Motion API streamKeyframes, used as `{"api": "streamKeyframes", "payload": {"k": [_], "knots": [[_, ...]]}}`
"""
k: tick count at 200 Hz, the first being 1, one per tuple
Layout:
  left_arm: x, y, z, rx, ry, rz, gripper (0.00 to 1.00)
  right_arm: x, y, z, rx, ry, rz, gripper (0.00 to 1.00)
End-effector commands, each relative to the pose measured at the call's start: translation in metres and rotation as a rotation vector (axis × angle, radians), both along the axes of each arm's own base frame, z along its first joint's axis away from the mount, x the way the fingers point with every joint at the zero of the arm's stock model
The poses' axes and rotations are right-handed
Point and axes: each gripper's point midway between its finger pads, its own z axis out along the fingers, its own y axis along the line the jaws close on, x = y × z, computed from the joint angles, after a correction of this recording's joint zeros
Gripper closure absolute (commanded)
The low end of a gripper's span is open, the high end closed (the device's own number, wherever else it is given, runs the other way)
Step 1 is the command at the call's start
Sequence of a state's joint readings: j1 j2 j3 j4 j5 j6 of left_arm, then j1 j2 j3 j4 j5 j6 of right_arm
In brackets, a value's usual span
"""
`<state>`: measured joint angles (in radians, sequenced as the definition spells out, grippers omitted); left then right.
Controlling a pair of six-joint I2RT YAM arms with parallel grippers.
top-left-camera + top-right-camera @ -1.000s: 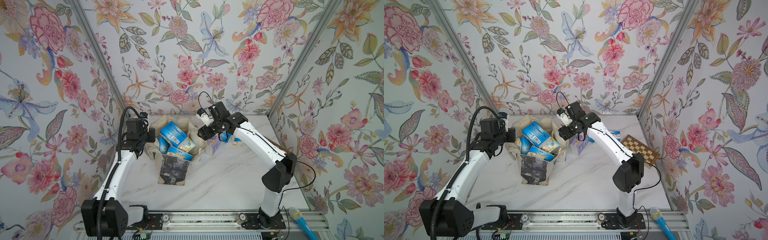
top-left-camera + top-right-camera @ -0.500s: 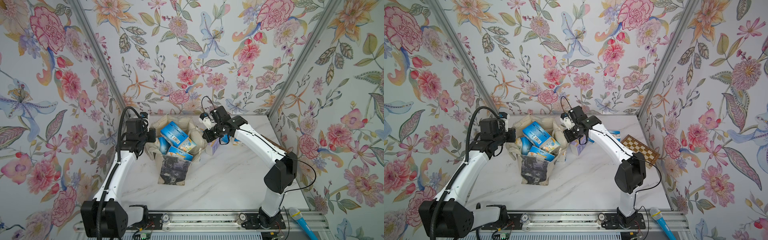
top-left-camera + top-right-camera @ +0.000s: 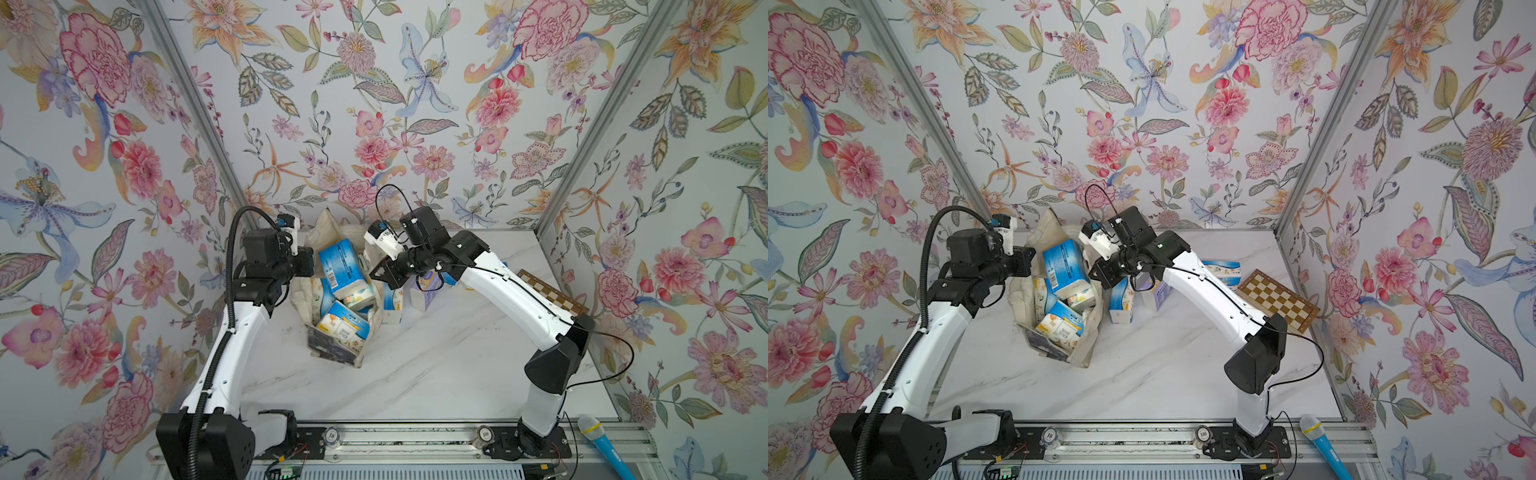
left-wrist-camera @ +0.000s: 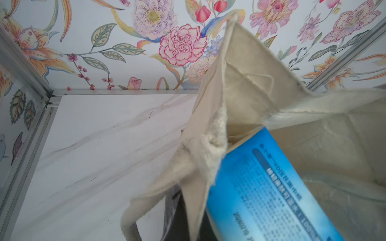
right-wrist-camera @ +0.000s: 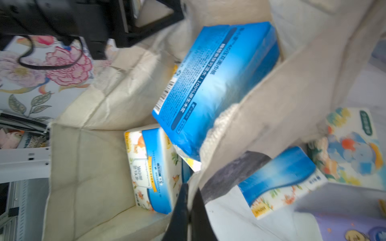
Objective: Put tissues into the canvas bag
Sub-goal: Adjust the canvas bag at the center of the board.
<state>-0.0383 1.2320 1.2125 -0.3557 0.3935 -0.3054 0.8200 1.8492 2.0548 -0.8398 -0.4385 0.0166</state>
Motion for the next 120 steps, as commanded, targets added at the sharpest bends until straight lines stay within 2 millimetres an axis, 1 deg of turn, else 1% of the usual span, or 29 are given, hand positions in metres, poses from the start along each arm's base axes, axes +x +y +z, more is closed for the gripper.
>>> {"api": "streamKeyframes", "payload": {"k": [1,9,15,26,36,48,59,67,76,85,91,98,108,113,120], "knots": [[-0.003,-0.006,0.085,-0.046,-0.253,-0.040,1.00,-0.007,0.008,0.053,0.141,-0.080,0.045,1.00],[0.002,0.004,0.077,0.002,-0.217,0.014,1.00,0.001,0.004,0.048,0.125,-0.081,0.012,1.00],[0.006,0.012,0.067,0.040,-0.172,0.049,1.00,0.007,0.001,0.044,0.112,-0.075,-0.012,1.00],[0.010,0.018,0.052,0.089,-0.094,0.069,1.00,0.016,-0.006,0.035,0.098,-0.045,-0.049,1.00],[0.010,0.025,0.039,0.138,-0.032,0.094,1.00,0.022,-0.012,0.027,0.089,-0.015,-0.078,1.00],[0.009,0.042,0.024,0.218,0.034,0.162,1.00,0.026,-0.018,0.018,0.075,0.013,-0.101,1.00],[0.006,0.054,0.016,0.273,0.071,0.207,1.00,0.028,-0.022,0.009,0.061,0.039,-0.116,1.00],[0.006,0.056,0.015,0.282,0.076,0.211,1.00,0.028,-0.022,0.004,0.058,0.059,-0.114,1.00],[0.005,0.054,0.017,0.274,0.066,0.201,1.00,0.026,-0.020,0.000,0.061,0.082,-0.101,1.00],[0.006,0.053,0.019,0.266,0.049,0.196,1.00,0.021,-0.015,-0.002,0.068,0.106,-0.077,1.00],[0.008,0.057,0.018,0.278,0.048,0.215,1.00,0.017,-0.011,-0.001,0.075,0.115,-0.059,1.00],[0.011,0.064,0.012,0.314,0.072,0.245,1.00,0.014,-0.007,0.000,0.081,0.121,-0.042,1.00],[0.017,0.074,-0.003,0.369,0.142,0.279,1.00,0.011,-0.003,0.002,0.091,0.124,-0.023,1.00],[0.019,0.075,-0.011,0.380,0.181,0.273,1.00,0.009,-0.001,0.004,0.096,0.125,-0.014,1.00],[0.022,0.070,-0.018,0.372,0.210,0.242,1.00,0.009,0.001,0.005,0.100,0.125,-0.009,1.00]]}}
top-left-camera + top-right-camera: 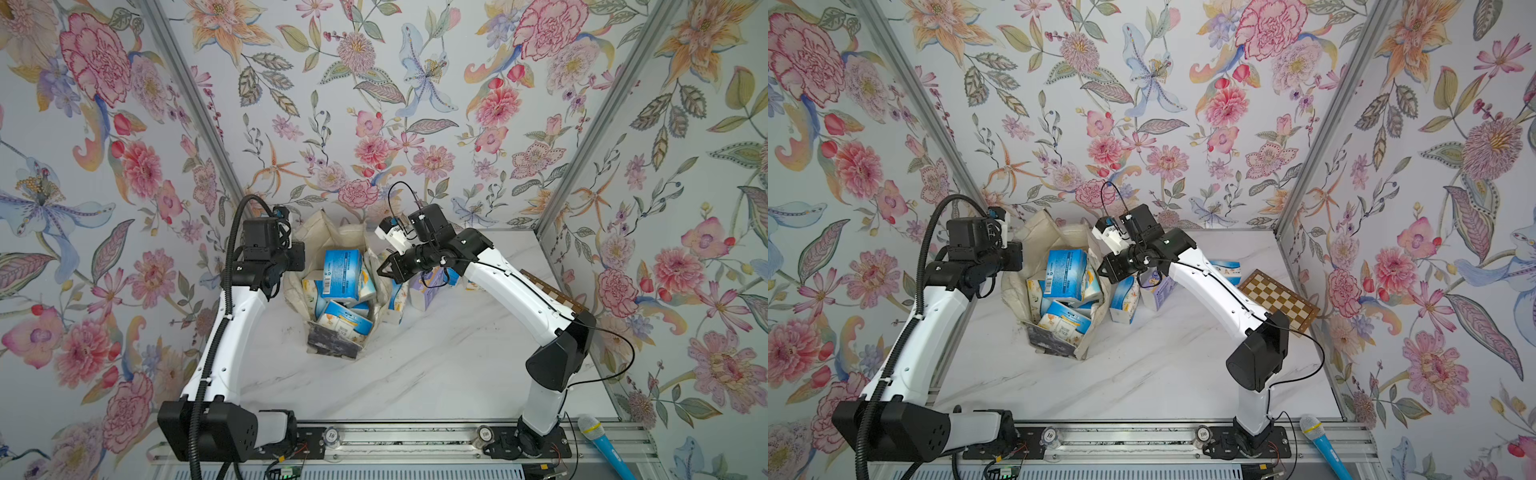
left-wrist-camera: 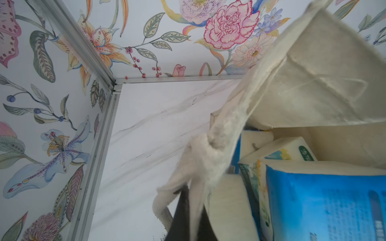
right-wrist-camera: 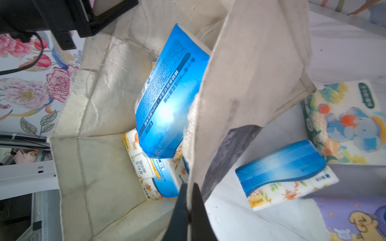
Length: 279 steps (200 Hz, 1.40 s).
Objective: Put tissues into the canvas bag
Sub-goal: Adjust the canvas bag at the center of the board.
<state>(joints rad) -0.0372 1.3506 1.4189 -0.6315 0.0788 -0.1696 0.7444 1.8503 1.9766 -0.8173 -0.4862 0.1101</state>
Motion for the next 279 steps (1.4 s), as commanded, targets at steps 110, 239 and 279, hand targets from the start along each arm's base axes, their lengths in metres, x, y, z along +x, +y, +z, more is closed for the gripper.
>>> {"api": "streamKeyframes", "payload": {"k": [110,239,279], "knots": [[0.019,0.000,0.028,-0.053,-0.132,-0.038,1.00,0.047,-0.037,-0.017,-0.024,0.043,-0.222,1.00],[0.024,0.017,-0.030,-0.180,-0.048,-0.011,1.00,0.031,0.001,0.002,0.053,-0.002,-0.087,1.00],[0.026,0.009,-0.028,-0.188,-0.056,-0.019,1.00,0.037,-0.005,0.012,0.061,-0.033,-0.106,1.00]]}}
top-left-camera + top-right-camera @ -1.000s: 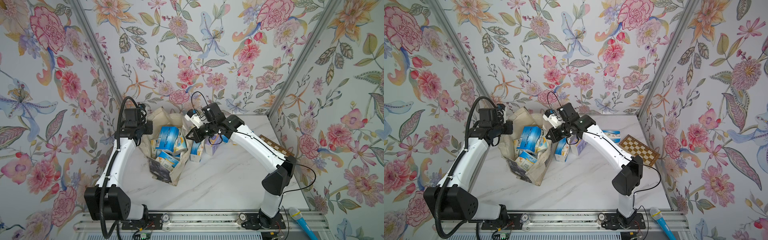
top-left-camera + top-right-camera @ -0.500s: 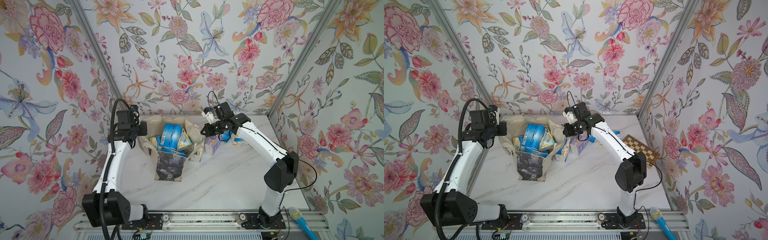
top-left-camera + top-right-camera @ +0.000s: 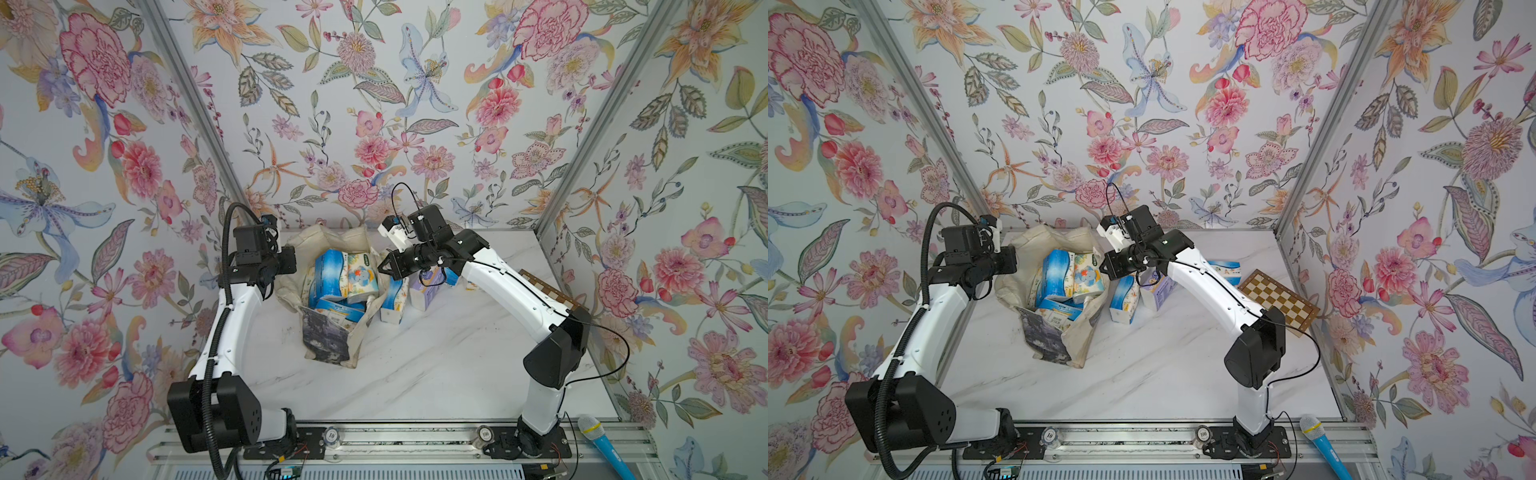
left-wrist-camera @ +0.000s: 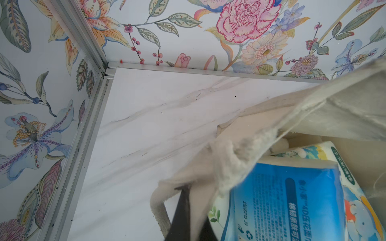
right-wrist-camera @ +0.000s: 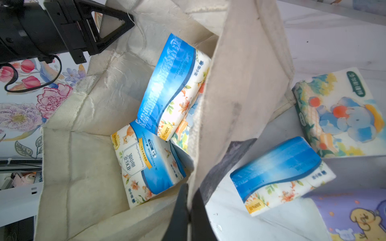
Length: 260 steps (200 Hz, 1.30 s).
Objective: Put tissues into the canvas bag
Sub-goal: Adjust the canvas bag at the center of the board, then pick up the pack of facial tissues from the center of the board.
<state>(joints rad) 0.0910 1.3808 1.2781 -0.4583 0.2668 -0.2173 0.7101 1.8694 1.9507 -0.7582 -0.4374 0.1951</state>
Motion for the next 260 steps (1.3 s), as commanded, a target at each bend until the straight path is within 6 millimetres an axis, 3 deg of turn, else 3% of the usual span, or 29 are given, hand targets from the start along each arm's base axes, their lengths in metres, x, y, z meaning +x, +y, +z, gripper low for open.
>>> {"api": "streamKeyframes", "payload": {"k": [1,19,43,82,107,111,136,145,164,177,195,224,240,260], "knots": [[0.009,-0.012,0.010,-0.038,-0.053,-0.022,1.00,0.008,0.002,0.025,0.058,-0.069,0.015,1.00],[0.015,-0.033,-0.002,0.003,-0.003,-0.060,1.00,0.010,0.003,0.026,0.061,-0.078,0.015,0.99],[0.020,-0.044,-0.016,0.063,0.071,-0.075,1.00,0.013,0.001,0.024,0.058,-0.073,0.005,0.98],[0.019,-0.040,-0.005,0.065,0.028,-0.048,1.00,0.021,-0.011,0.023,0.047,-0.080,-0.033,0.93],[0.014,-0.038,-0.003,0.067,0.023,-0.036,1.00,0.024,-0.020,0.031,0.061,-0.106,-0.062,0.81],[0.013,-0.038,-0.003,0.066,0.023,-0.034,1.00,0.035,-0.033,0.032,0.062,-0.112,-0.098,0.79],[0.007,-0.037,-0.004,0.061,0.020,-0.027,1.00,0.048,-0.058,0.038,0.065,-0.134,-0.169,0.59],[0.005,-0.036,-0.004,0.061,0.017,-0.023,1.00,0.053,-0.068,0.039,0.057,-0.143,-0.201,0.47],[0.001,-0.035,-0.002,0.064,0.014,-0.019,1.00,0.066,-0.094,0.037,0.023,-0.162,-0.276,0.36],[-0.001,-0.034,-0.002,0.068,0.013,-0.017,1.00,0.080,-0.121,0.030,-0.020,-0.175,-0.360,0.32],[-0.003,-0.033,-0.002,0.071,0.013,-0.013,1.00,0.106,-0.177,0.009,-0.121,-0.170,-0.542,0.19],[-0.004,-0.033,-0.003,0.069,0.006,-0.014,1.00,0.138,-0.257,-0.040,-0.266,-0.105,-0.758,0.18],[-0.004,-0.034,-0.002,0.068,0.004,-0.015,1.00,0.153,-0.285,-0.063,-0.311,-0.066,-0.816,0.18],[-0.005,-0.034,-0.002,0.067,0.001,-0.016,1.00,0.173,-0.309,-0.077,-0.336,-0.055,-0.870,0.18]]}}
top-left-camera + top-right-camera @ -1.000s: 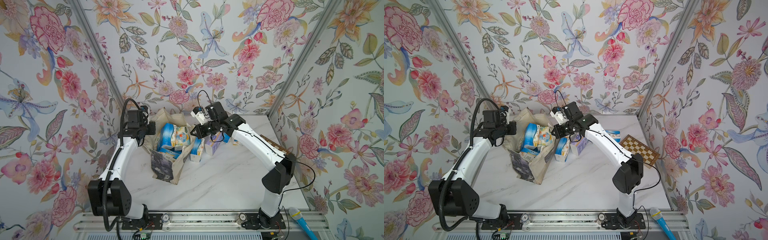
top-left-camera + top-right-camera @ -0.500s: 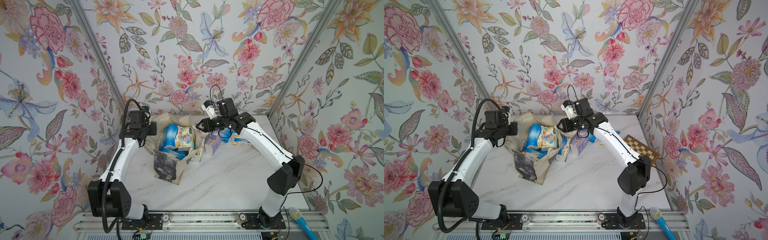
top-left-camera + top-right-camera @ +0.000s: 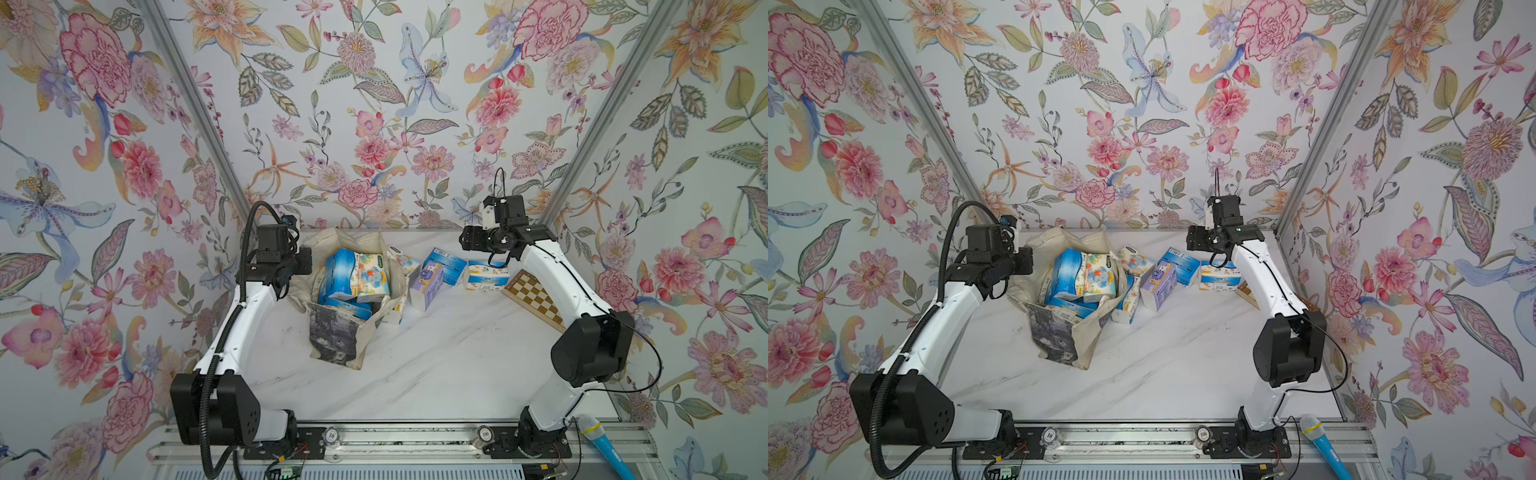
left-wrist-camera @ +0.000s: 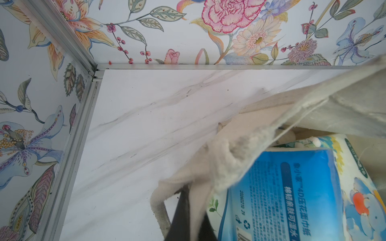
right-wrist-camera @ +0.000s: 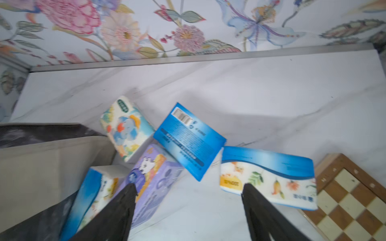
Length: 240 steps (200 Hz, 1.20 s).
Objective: Put tissues into the canvas bag
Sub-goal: Pick up the pack of facial tissues from the center of the board.
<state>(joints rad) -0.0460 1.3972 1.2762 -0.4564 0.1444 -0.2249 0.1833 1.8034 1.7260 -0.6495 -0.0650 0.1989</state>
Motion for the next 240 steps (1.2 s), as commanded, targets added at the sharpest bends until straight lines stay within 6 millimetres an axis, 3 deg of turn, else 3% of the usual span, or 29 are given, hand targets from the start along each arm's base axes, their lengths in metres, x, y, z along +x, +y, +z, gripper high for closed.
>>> {"api": "streamKeyframes", "payload": {"k": [1,43,65,91,145,175,213,240], "knots": [[-0.007,0.002,0.007,-0.001,-0.018,0.018,1.00,0.020,-0.029,-0.024,-0.062,0.027,-0.089,0.18],[-0.013,0.005,0.005,0.012,-0.018,0.025,1.00,0.050,-0.078,-0.041,-0.077,0.036,-0.208,0.16],[-0.017,0.008,0.003,0.017,-0.015,0.033,1.00,0.055,-0.105,-0.053,-0.055,0.055,-0.276,0.16],[-0.018,0.010,0.002,0.019,-0.014,0.038,1.00,0.053,-0.119,-0.070,0.007,0.096,-0.308,0.16],[-0.012,0.005,0.004,-0.001,-0.027,0.024,1.00,0.038,-0.095,-0.111,0.154,0.196,-0.247,0.16],[-0.013,0.005,0.003,0.003,-0.025,0.021,1.00,0.025,-0.094,-0.132,0.156,0.244,-0.258,0.16],[-0.017,0.007,0.003,0.011,-0.029,0.026,1.00,0.001,-0.083,-0.135,0.180,0.267,-0.238,0.16],[-0.018,0.008,0.002,0.008,-0.032,0.028,1.00,-0.024,-0.065,-0.130,0.211,0.274,-0.199,0.16]]}}
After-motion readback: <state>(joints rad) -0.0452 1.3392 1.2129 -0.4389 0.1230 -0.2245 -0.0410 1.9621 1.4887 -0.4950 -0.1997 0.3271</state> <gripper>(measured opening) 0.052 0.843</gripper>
